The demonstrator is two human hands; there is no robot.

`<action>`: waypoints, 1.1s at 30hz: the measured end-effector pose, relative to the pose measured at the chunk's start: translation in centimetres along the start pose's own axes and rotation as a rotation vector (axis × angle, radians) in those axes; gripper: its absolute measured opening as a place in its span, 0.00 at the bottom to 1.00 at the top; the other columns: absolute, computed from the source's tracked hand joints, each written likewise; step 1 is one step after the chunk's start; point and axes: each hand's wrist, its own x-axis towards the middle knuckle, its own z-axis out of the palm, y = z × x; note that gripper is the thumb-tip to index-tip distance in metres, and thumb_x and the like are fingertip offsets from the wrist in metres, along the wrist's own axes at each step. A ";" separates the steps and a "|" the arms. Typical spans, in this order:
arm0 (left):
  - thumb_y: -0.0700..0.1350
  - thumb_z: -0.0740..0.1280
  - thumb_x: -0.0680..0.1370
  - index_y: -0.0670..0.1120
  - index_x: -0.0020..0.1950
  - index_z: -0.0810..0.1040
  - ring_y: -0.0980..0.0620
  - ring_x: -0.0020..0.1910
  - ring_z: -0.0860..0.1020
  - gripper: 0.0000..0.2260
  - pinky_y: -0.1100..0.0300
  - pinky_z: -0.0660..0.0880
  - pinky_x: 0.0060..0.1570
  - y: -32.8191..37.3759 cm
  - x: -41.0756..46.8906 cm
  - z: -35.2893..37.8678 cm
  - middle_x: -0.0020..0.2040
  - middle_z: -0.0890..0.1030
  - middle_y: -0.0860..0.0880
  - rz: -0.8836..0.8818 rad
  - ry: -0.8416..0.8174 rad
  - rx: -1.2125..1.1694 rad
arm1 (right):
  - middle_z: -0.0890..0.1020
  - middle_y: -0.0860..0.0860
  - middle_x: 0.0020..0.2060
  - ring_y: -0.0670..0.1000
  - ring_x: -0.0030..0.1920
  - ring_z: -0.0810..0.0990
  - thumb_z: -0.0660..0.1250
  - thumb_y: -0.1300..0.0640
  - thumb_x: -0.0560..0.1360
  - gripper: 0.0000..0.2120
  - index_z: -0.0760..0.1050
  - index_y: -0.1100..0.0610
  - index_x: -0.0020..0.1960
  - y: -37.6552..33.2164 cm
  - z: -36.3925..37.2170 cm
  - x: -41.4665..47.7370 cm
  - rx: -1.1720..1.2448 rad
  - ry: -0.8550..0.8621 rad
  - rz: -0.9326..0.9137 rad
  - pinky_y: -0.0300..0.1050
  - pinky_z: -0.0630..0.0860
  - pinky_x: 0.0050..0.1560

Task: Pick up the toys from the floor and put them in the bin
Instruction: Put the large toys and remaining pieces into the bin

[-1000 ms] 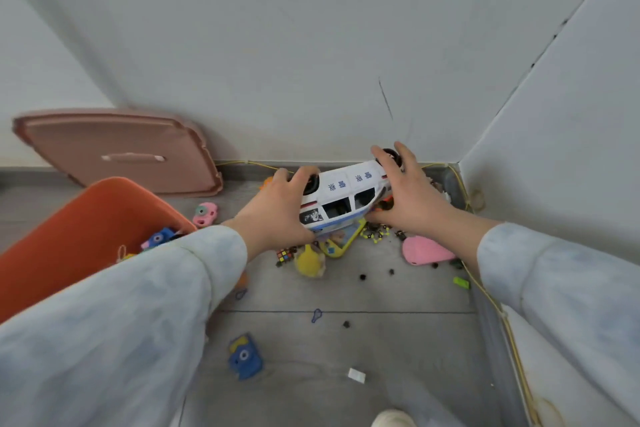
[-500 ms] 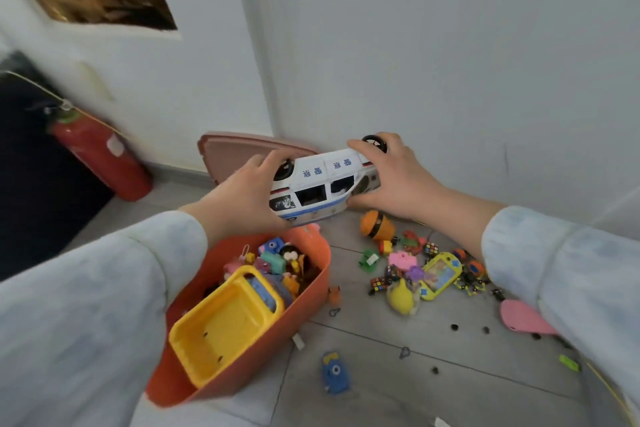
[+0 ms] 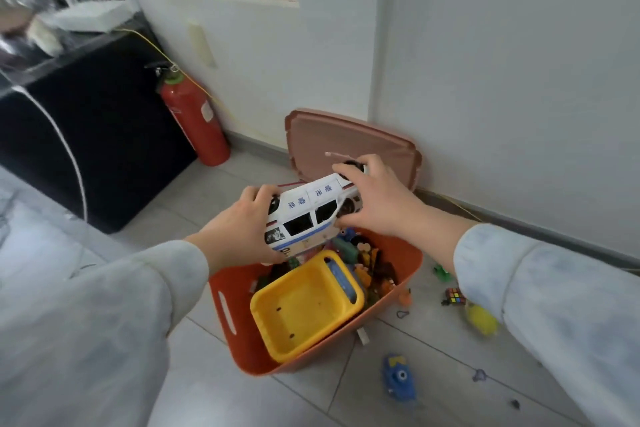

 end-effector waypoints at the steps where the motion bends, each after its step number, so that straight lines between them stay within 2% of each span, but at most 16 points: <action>1: 0.62 0.79 0.61 0.60 0.71 0.55 0.56 0.50 0.76 0.46 0.59 0.80 0.47 -0.5 -0.3 0.7 0.59 0.66 0.54 -0.021 -0.008 -0.001 | 0.60 0.53 0.70 0.60 0.70 0.62 0.77 0.38 0.63 0.47 0.59 0.41 0.76 -0.2 0.6 0.3 0.004 -0.015 -0.003 0.59 0.68 0.70; 4: 0.60 0.79 0.63 0.59 0.71 0.55 0.56 0.49 0.75 0.45 0.62 0.79 0.45 -1.8 -0.8 2.3 0.58 0.64 0.54 -0.064 -0.010 -0.004 | 0.61 0.53 0.69 0.58 0.69 0.62 0.78 0.39 0.64 0.47 0.59 0.43 0.77 -0.9 2.3 1.3 0.021 -0.046 -0.001 0.58 0.69 0.68; 9: 0.58 0.79 0.65 0.57 0.72 0.55 0.54 0.51 0.74 0.44 0.61 0.80 0.47 -3.5 -0.5 3.5 0.60 0.65 0.52 -0.107 -0.036 -0.003 | 0.63 0.52 0.67 0.57 0.67 0.64 0.77 0.40 0.65 0.45 0.59 0.44 0.76 -1.4 4.5 2.4 -0.001 -0.055 0.000 0.56 0.71 0.66; 13: 0.62 0.76 0.66 0.57 0.72 0.59 0.54 0.52 0.73 0.41 0.58 0.80 0.49 -4.0 -0.1 4.5 0.60 0.68 0.53 -0.155 -0.148 0.074 | 0.63 0.49 0.65 0.54 0.64 0.66 0.74 0.42 0.70 0.41 0.58 0.44 0.77 -1.2 6.7 2.1 -0.061 -0.075 -0.008 0.48 0.73 0.55; 16: 0.65 0.72 0.69 0.58 0.73 0.62 0.52 0.54 0.72 0.36 0.56 0.79 0.50 -4.0 0.2 4.8 0.61 0.69 0.52 -0.117 -0.138 0.219 | 0.62 0.51 0.67 0.56 0.64 0.68 0.70 0.46 0.75 0.35 0.59 0.46 0.77 -0.9 8.0 2.1 -0.053 -0.102 0.029 0.49 0.74 0.59; 18: 0.62 0.72 0.72 0.58 0.73 0.63 0.51 0.57 0.72 0.33 0.56 0.79 0.50 -3.9 0.4 4.8 0.64 0.69 0.52 -0.090 -0.119 0.243 | 0.61 0.53 0.70 0.57 0.63 0.71 0.69 0.47 0.76 0.34 0.59 0.47 0.78 -0.6 8.7 2.4 -0.020 -0.167 0.061 0.51 0.75 0.60; 21: 0.57 0.72 0.74 0.58 0.73 0.66 0.52 0.56 0.74 0.30 0.58 0.78 0.49 -3.5 0.9 5.2 0.63 0.70 0.52 -0.058 -0.149 0.253 | 0.58 0.53 0.74 0.52 0.53 0.77 0.66 0.49 0.78 0.32 0.58 0.47 0.79 -0.2 9.2 2.7 0.046 -0.299 0.068 0.45 0.76 0.52; 23: 0.55 0.72 0.74 0.57 0.73 0.66 0.53 0.51 0.75 0.29 0.61 0.77 0.46 -3.4 1.1 5.5 0.60 0.72 0.53 -0.079 -0.181 0.237 | 0.59 0.52 0.73 0.48 0.46 0.78 0.64 0.52 0.79 0.29 0.59 0.46 0.78 -0.1 9.2 2.9 0.076 -0.319 0.066 0.43 0.75 0.46; 25: 0.54 0.73 0.74 0.56 0.71 0.66 0.54 0.49 0.75 0.28 0.64 0.75 0.44 -3.3 1.2 5.8 0.58 0.72 0.53 -0.099 -0.193 0.226 | 0.60 0.50 0.72 0.49 0.50 0.76 0.63 0.53 0.79 0.29 0.61 0.43 0.78 0.0 9.2 3.0 0.077 -0.333 0.062 0.44 0.76 0.49; 27: 0.53 0.74 0.74 0.56 0.70 0.67 0.54 0.48 0.75 0.28 0.64 0.75 0.43 -3.4 1.2 5.9 0.57 0.72 0.53 -0.115 -0.208 0.223 | 0.57 0.50 0.75 0.53 0.60 0.73 0.63 0.52 0.78 0.32 0.57 0.40 0.78 0.0 9.3 3.0 0.049 -0.386 0.038 0.45 0.75 0.53; 30: 0.55 0.74 0.73 0.56 0.70 0.67 0.54 0.47 0.76 0.28 0.62 0.79 0.45 -3.1 1.3 5.7 0.56 0.72 0.54 -0.124 -0.216 0.261 | 0.52 0.47 0.79 0.59 0.73 0.62 0.63 0.49 0.78 0.34 0.52 0.40 0.80 0.4 8.6 2.5 -0.027 -0.435 -0.006 0.52 0.71 0.65; 33: 0.58 0.71 0.73 0.57 0.70 0.66 0.53 0.48 0.76 0.28 0.57 0.80 0.46 -2.1 1.9 5.1 0.58 0.72 0.53 -0.085 -0.212 0.301 | 0.56 0.49 0.79 0.58 0.74 0.63 0.62 0.45 0.78 0.33 0.53 0.41 0.79 1.4 7.3 2.0 -0.051 -0.337 0.014 0.55 0.67 0.68</action>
